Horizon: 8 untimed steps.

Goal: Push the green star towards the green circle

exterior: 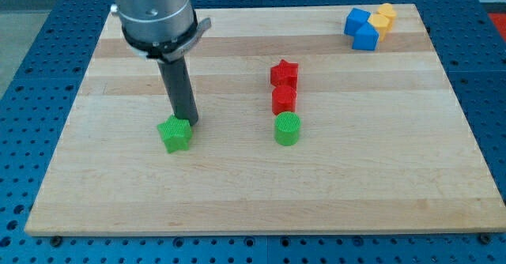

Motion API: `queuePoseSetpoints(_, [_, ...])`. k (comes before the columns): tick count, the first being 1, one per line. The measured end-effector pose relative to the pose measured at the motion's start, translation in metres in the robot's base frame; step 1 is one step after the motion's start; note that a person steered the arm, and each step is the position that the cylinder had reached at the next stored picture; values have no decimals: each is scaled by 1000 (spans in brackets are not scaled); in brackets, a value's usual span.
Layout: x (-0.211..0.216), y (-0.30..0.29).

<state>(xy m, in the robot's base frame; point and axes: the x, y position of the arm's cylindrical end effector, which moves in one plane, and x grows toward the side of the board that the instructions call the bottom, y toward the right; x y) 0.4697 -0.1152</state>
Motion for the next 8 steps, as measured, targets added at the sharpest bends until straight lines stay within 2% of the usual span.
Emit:
queuePoseSetpoints(1, [17, 0])
queuePoseSetpoints(3, [-13, -11])
queuePoseSetpoints(4, [7, -28])
queuePoseSetpoints(8, [79, -35])
